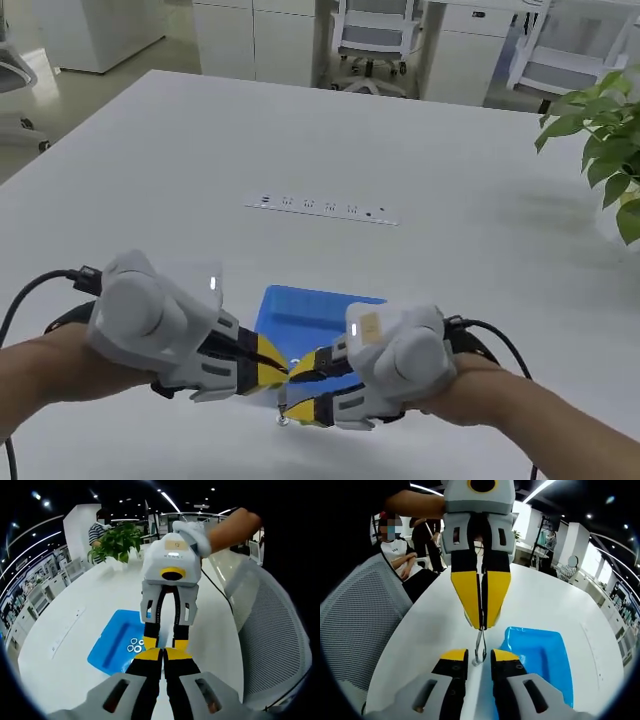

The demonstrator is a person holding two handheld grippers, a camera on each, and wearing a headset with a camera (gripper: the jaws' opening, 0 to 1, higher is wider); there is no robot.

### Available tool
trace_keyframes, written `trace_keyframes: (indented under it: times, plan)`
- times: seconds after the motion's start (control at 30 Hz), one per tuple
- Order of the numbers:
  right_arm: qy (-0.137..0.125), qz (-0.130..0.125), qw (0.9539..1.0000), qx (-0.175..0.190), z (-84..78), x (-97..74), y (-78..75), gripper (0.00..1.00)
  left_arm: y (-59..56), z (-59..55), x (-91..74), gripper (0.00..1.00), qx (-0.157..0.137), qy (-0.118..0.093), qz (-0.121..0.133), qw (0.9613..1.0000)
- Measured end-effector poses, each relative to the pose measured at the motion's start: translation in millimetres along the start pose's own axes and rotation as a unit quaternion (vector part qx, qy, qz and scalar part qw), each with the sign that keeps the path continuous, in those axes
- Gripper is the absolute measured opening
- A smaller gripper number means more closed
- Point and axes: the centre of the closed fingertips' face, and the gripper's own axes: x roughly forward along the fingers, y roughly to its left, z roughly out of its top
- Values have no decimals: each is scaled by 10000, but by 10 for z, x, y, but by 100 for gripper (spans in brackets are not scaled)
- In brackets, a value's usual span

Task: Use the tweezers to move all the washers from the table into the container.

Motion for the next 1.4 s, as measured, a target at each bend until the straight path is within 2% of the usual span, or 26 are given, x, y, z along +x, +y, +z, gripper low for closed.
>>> trace_keyframes:
  times: [0.3, 0.7, 0.9, 1.07, 1.23, 1.33, 1.4]
  plan:
    - [81, 182, 9998, -16, -5, 74, 3, 10, -29, 14, 9, 5, 84, 21, -66, 9999]
    - [176, 201, 9996, -28, -13, 76, 11, 8, -20, 2, 7, 5, 185, 50, -7, 9998]
    - [203, 184, 9996, -8, -16, 73, 13, 8, -17, -1, 2, 6, 100, -24, 61, 9999]
    - [243, 173, 9996, 21, -24, 60, 12, 8, 16, 53, -40, 16, -89, -300, 166, 9994]
    - [195, 110, 9997, 96, 21, 28, 0, 8, 54, 76, -95, 31, -239, -495, 322, 9980]
    - [143, 44, 9997, 170, 71, -12, -15, 8, 71, 117, -148, 39, -407, -708, 481, 9955]
    - [120, 30, 9997, 194, 93, -31, -20, 8, 76, 127, -174, 47, -503, -789, 547, 9941]
